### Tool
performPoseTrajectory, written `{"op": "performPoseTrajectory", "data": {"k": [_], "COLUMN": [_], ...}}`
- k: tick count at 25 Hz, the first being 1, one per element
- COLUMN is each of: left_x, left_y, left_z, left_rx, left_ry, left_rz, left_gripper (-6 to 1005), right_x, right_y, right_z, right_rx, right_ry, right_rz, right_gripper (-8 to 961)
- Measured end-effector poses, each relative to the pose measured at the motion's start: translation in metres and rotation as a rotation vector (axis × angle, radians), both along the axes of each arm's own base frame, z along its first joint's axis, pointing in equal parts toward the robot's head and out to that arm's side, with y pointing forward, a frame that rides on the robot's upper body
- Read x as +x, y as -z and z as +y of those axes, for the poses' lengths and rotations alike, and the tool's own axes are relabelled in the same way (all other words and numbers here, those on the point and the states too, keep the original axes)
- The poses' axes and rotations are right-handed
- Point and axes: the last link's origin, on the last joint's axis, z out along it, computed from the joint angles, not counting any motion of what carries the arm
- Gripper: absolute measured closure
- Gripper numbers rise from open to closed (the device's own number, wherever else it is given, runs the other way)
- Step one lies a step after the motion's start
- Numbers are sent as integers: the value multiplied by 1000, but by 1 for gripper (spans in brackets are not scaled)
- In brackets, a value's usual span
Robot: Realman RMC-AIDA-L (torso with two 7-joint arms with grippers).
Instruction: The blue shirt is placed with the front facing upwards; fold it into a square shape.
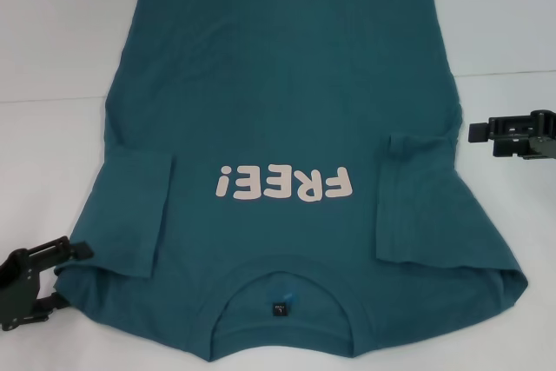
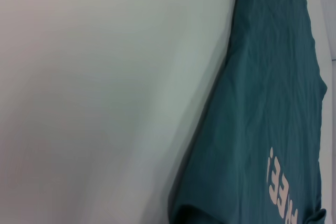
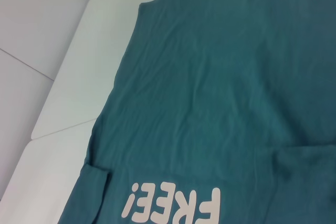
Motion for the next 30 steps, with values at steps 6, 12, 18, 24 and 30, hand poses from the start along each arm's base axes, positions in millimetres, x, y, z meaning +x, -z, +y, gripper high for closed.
{"op": "performPoseTrajectory", "data": {"k": [6, 12, 18, 24, 30], "left_x": [0, -1, 2, 5, 6], "left_y": [0, -2, 0, 2, 2], "left_z": [7, 11, 17, 22, 22], "left_rx": [15, 37, 35, 30, 27], "left_ry": [-2, -10, -4, 25, 30], "left_rz": [23, 35, 41, 60, 61], "left_gripper": [109, 116, 122, 129, 262], "right_x": [1, 2, 2, 3, 5], "right_y": [0, 0, 0, -1, -3], "right_z": [-1, -1, -1, -2, -3], "right_rx": [0, 1, 3, 11, 18], "right_ry": [3, 5, 6, 11, 16], "right_rz": [0, 0, -1, 4, 13], "right_gripper": [188, 188, 188, 188, 187]}}
